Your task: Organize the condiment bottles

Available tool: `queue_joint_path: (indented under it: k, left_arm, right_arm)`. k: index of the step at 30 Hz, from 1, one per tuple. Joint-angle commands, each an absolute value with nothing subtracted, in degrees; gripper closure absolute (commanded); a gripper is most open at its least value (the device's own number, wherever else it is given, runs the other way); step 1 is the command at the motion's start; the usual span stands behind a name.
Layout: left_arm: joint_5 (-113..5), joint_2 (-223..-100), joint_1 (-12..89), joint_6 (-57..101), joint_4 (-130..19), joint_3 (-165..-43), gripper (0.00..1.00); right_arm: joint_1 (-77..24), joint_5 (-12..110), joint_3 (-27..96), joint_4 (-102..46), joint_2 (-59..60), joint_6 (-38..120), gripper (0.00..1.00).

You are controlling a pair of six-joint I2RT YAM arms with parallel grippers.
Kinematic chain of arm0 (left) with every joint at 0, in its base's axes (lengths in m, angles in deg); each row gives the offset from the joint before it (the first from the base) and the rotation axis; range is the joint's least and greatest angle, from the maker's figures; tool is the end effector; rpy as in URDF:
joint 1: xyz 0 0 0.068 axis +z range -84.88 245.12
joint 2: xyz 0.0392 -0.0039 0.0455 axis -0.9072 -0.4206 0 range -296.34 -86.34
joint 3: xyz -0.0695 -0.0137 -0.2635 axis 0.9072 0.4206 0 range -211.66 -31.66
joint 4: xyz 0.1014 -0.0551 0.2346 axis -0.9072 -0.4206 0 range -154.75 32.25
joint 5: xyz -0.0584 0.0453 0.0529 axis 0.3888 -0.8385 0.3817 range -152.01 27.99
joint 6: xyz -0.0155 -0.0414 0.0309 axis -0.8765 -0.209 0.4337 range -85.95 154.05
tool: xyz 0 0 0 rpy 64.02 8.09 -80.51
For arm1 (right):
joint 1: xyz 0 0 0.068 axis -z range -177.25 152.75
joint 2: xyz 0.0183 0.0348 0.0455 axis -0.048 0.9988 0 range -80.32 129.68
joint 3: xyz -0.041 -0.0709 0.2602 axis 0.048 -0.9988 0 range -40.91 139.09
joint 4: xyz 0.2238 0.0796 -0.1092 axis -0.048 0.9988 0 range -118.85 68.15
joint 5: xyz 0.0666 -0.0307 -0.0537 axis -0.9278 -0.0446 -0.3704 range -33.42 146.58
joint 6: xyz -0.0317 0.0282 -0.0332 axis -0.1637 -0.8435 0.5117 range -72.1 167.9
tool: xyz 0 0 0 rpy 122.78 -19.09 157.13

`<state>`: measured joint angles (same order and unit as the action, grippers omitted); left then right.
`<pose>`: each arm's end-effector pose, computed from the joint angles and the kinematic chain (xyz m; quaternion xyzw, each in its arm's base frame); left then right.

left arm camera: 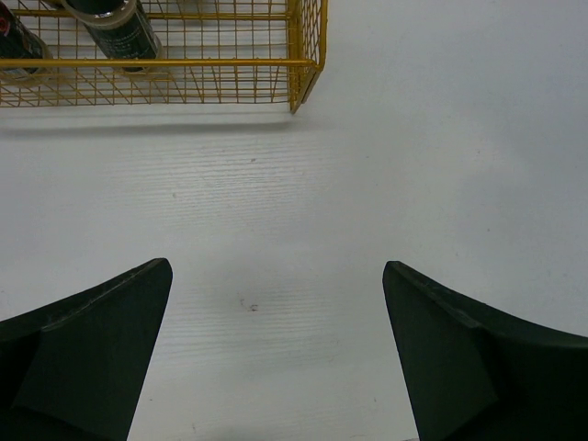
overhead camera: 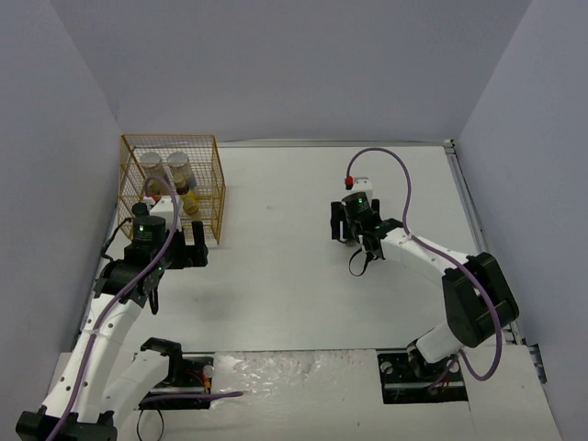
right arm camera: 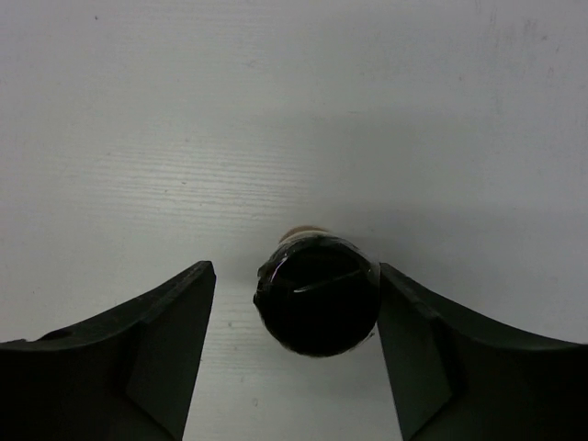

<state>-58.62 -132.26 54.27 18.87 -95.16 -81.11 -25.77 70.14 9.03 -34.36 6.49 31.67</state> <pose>0.1647 -0.0337 0.3171 -0.0193 0.8819 -0.1314 0.4523 0.2940 0.1502 0.2216 -0.0351 0.8670 0.0899 0.4888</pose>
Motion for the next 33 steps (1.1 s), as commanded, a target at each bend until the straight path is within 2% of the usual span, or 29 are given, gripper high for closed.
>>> queue_joint_path:
  k: [1, 8, 12, 18, 25, 30, 31, 33]
  left_arm:
    - [-59.48, -132.18, 54.67, 19.57, -92.07, -83.36, 0.03]
    - [-59.55, -133.01, 55.02, 19.63, -91.82, -83.3, 0.03]
    - [-59.27, -133.99, 55.81, 19.54, -92.02, -83.52, 0.03]
    - [-59.03, -134.54, 56.66, 19.5, -91.77, -83.48, 0.03]
    - [-58.44, -135.39, 57.21, 19.34, -91.83, -83.26, 0.03]
    - [-58.19, -136.05, 57.25, 19.4, -91.82, -83.43, 0.03]
    - [-57.98, -136.25, 57.3, 19.45, -91.77, -83.43, 0.03]
    - [-57.54, -136.44, 57.3, 19.37, -91.68, -83.43, 0.03]
  right_arm:
    - [-25.13, 69.21, 9.59, -40.75, 7.35, 33.53, 0.44]
    - [-26.35, 62.03, 9.73, -43.0, 7.75, 36.97, 0.83]
    - [-31.67, 58.49, 12.2, -43.35, 8.81, 40.71, 1.0]
    - [-43.8, 54.33, 19.96, -43.26, 13.06, 45.98, 1.0]
    - [-48.53, 50.99, 25.59, -42.42, 20.7, 48.58, 0.98]
    - [-49.96, 51.6, 26.3, -41.55, 22.48, 49.83, 0.85]
    - [-50.06, 51.65, 26.25, -41.34, 22.43, 50.08, 0.8]
    - [-50.68, 52.0, 26.24, -40.81, 22.08, 50.53, 0.62]
